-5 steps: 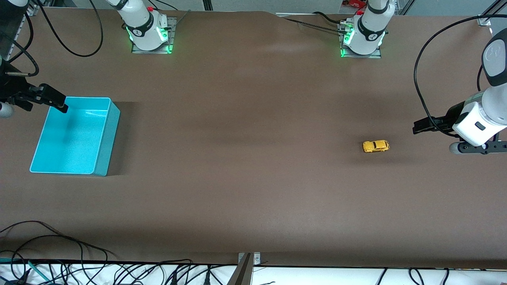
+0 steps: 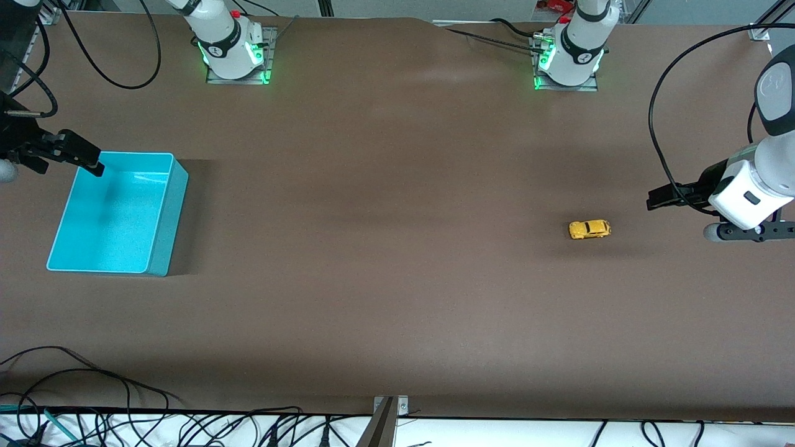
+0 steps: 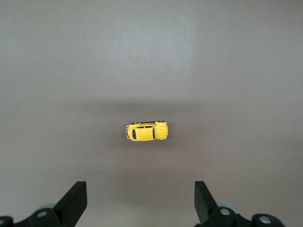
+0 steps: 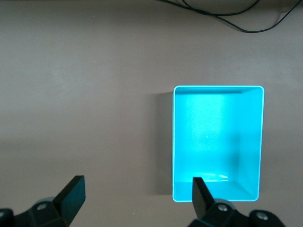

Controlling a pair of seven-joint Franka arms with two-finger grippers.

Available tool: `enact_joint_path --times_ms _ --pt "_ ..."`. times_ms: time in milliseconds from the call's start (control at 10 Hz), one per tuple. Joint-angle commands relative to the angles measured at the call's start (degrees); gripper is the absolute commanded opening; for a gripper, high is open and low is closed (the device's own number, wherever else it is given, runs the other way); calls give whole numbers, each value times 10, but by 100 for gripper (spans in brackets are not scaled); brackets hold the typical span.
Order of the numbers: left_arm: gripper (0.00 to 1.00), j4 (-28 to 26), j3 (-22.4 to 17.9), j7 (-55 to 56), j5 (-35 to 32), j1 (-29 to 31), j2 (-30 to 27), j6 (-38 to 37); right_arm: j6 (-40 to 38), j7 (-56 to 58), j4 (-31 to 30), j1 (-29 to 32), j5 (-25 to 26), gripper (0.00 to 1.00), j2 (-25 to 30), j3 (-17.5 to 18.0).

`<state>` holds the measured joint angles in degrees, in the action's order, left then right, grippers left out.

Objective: Wind up and store yellow beetle car

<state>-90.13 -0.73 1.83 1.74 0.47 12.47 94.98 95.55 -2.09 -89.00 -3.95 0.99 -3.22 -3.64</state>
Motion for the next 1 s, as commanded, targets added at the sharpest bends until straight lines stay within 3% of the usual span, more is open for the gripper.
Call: enact_joint_path --times_ms 0,897 --pt "100 -7 -9 3 12 -8 -6 -3 -7 1 10 0 4 100 -2 0" --pt "100 -15 -9 57 17 -7 1 -14 -5 5 13 3 6 100 -2 0"
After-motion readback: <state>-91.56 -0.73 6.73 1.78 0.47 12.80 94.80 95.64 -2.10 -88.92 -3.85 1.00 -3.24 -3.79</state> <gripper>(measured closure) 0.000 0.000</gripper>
